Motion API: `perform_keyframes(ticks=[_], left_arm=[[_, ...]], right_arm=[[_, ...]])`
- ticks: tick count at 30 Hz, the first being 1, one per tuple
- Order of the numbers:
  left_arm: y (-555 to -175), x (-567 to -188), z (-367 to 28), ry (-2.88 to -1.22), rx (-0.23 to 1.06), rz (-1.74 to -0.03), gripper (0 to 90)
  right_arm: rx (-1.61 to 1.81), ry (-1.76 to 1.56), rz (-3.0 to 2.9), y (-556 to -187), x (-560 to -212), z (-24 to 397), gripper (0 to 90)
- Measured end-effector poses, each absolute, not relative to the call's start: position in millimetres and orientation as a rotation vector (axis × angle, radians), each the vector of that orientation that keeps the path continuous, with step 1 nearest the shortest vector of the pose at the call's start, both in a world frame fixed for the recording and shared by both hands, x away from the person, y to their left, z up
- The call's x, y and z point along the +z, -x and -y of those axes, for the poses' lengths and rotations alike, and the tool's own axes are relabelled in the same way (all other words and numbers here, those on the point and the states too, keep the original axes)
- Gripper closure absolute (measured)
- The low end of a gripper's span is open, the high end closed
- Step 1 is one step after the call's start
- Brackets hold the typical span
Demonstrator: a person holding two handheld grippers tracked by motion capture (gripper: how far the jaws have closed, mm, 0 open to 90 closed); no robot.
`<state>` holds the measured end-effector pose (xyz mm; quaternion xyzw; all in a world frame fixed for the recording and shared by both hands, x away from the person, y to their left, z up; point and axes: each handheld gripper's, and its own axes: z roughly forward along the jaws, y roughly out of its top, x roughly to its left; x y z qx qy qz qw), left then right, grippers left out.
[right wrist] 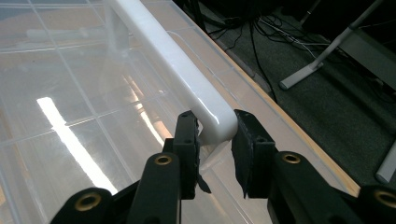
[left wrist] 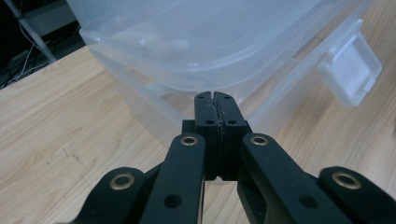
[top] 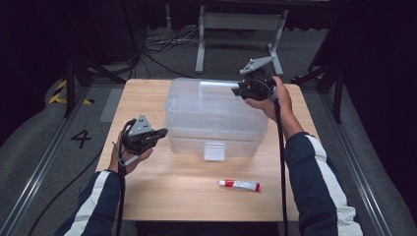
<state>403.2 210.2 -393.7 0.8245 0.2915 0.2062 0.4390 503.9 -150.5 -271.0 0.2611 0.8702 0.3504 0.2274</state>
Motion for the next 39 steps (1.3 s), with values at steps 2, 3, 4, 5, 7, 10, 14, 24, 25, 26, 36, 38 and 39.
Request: perform_keyframes(ticks=[2,3,4,5,7,10,14,24,25,26,36,38,39], left_arm=[[-404.4,-395.3,-207.7,-2.044,0.505,-0.735,89.9],[-404.9,-395.8,-206.8,-2.044,0.503,-0.731,89.9],[-404.8,-396.0,-205.8,-2.044,0.508,-0.729,89.8],[-404.5,-396.2,-204.8,-2.039,0.505,-0.731,89.8],[-405.0,-396.6,-204.4,-2.042,0.510,-0.723,89.8],[-404.9,-397.1,-203.5,-2.045,0.504,-0.721,89.8],[-404.6,-396.7,-203.4,-2.045,0.511,-0.713,89.9],[-405.4,-396.2,-203.4,-2.060,0.502,-0.699,89.9],[-405.5,-395.8,-203.3,-2.061,0.504,-0.700,89.9],[-405.6,-395.5,-203.0,-2.065,0.504,-0.699,90.0],[-405.1,-394.8,-201.8,-2.064,0.497,-0.690,90.0],[-405.2,-394.8,-201.4,-2.065,0.498,-0.688,90.0],[-405.4,-394.3,-201.4,-2.065,0.497,-0.686,90.0]], right_arm=[[0.964,-0.721,-2.397,-503.9,-270.7,150.3,72.2],[0.964,-0.721,-2.398,-504.0,-270.6,150.3,72.2],[0.964,-0.722,-2.398,-504.1,-270.6,150.3,72.2],[0.964,-0.723,-2.397,-504.1,-270.6,150.3,72.2],[0.966,-0.722,-2.395,-504.1,-270.8,150.5,72.1],[0.965,-0.717,-2.389,-503.1,-271.6,150.2,71.7],[0.972,-0.701,-2.351,-499.5,-274.0,150.1,71.2],[0.983,-0.700,-2.340,-494.7,-272.5,155.0,69.1],[0.980,-0.699,-2.331,-493.7,-272.1,156.7,68.8],[0.983,-0.700,-2.326,-492.2,-271.9,158.9,67.8],[1.043,-0.705,-2.250,-474.6,-265.4,188.1,67.2],[1.058,-0.700,-2.222,-469.9,-264.5,195.2,66.5],[1.061,-0.699,-2.216,-467.4,-264.4,199.6,66.4]])
